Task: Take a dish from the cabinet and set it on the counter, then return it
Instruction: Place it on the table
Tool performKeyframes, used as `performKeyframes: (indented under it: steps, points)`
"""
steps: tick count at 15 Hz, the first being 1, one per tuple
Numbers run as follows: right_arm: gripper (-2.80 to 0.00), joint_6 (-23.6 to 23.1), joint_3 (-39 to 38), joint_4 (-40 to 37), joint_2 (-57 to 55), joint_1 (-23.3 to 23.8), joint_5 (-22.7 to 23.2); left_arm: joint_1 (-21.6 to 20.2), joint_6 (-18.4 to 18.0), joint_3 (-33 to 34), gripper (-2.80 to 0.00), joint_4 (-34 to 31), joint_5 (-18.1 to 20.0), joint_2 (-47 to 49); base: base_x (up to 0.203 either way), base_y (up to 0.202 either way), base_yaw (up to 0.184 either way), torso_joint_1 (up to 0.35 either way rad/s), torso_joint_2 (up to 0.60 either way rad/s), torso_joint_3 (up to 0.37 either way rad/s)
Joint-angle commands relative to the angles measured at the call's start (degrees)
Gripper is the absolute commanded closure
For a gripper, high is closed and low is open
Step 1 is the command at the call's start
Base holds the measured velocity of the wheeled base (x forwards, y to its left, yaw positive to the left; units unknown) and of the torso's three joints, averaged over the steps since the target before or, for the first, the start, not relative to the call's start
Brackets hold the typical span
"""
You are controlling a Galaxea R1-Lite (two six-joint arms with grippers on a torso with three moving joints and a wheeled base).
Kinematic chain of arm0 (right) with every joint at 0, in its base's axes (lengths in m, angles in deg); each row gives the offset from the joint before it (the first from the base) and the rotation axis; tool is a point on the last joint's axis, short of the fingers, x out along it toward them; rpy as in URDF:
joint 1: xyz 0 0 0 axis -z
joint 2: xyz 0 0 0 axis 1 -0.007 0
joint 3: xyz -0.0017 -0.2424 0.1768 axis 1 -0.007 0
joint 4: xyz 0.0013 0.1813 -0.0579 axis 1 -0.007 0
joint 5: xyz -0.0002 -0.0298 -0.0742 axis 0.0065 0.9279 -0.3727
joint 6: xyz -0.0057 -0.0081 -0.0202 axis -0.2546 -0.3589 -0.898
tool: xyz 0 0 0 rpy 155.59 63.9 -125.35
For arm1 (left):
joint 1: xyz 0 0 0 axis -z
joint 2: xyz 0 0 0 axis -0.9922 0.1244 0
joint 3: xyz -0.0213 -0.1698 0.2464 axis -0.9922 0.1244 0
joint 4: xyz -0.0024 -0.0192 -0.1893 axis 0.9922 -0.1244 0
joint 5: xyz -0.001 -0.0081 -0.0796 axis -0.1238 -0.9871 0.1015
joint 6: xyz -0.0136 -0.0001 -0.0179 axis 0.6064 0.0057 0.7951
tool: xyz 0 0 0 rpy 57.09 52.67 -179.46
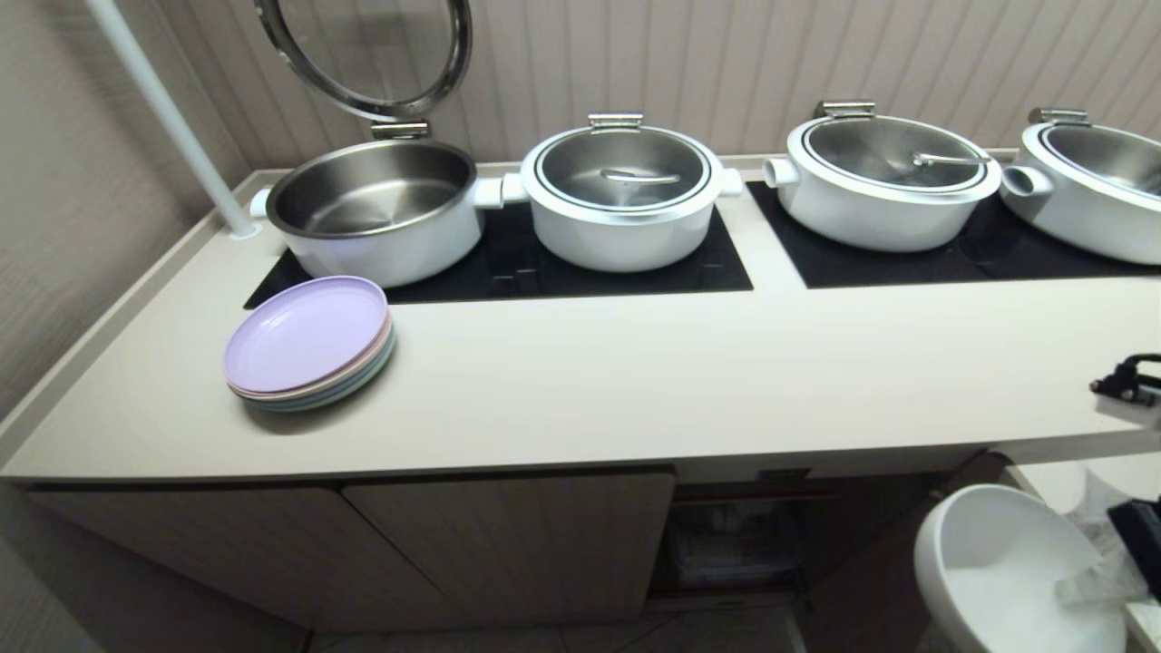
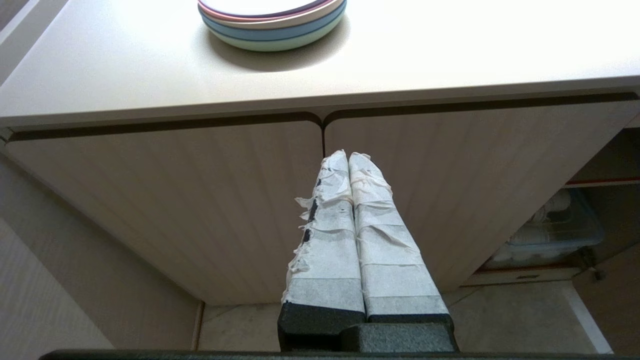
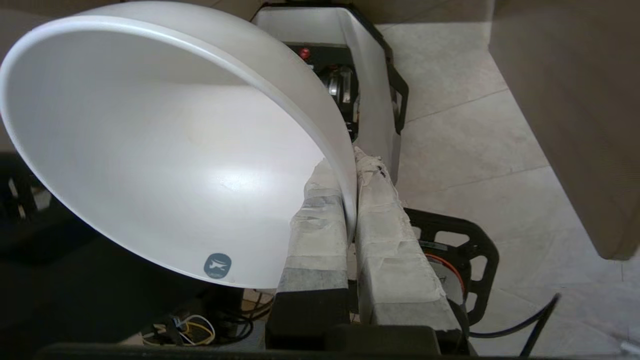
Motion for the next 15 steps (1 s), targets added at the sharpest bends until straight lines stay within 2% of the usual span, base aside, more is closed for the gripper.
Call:
performKeyframes:
  steps: [1,6,11,15]
  points:
    - [0.0,0.3,4.0,-1.4,-5.4,2.8,-0.2,0.0,-0.1,0.0,0.0,0.0,0.0,0.0,0.0,0.0,0.0,0.0,0.0,0.0]
    - [0.0,3.9,12.8,-4.9,-13.5,8.8,-0.4,0.0,-0.1,0.0,0.0,0.0,0.0,0.0,0.0,0.0,0.0,0.0,0.0,0.0]
    - [0.0,11.9,20.2,-5.0,-20.7,11.9,-0.6,0.0,-0.1,0.0,0.0,0.0,0.0,0.0,0.0,0.0,0.0,0.0,0.0,0.0]
    - [0.0,13.6,28.1,-4.5,-27.3,16.2,-4.4,0.0,0.0,0.0,0.0,0.0,0.0,0.0,0.0,0.0,0.0,0.0,0.0,0.0]
